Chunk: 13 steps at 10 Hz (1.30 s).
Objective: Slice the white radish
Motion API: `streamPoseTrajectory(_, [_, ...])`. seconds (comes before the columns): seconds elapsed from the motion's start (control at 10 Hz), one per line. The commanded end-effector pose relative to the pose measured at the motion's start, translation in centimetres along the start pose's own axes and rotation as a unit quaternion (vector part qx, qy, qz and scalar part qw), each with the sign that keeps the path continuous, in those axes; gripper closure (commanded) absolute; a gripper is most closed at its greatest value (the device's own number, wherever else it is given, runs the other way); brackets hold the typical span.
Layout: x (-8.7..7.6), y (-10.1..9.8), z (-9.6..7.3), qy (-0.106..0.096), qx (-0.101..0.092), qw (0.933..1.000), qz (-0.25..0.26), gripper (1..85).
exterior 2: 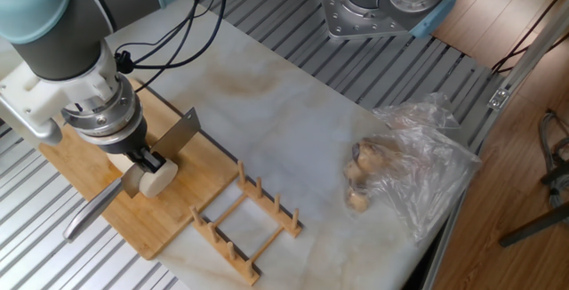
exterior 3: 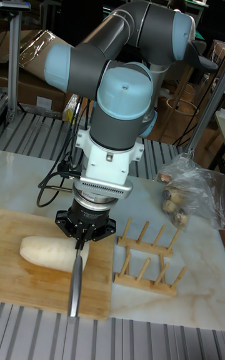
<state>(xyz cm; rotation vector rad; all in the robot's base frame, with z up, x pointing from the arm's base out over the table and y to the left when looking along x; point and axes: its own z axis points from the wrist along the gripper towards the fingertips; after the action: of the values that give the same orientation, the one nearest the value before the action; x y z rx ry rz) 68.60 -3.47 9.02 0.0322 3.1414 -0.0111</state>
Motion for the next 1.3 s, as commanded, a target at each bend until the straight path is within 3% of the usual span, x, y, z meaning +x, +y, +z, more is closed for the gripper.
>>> streamPoseTrajectory(0.0, [-0.16,0.24,0.10,-0.002,-0.006,1.0000,0.002,84.3])
streamPoseTrajectory(0.9, [-0.11,0.10,-0.36,-0.001,-0.005,1.0000,0.005,84.3])
streamPoseTrajectory(1.2, [-0.84,-0.22,-0.12,-0.010,0.000,1.0000,-0.001,81.0])
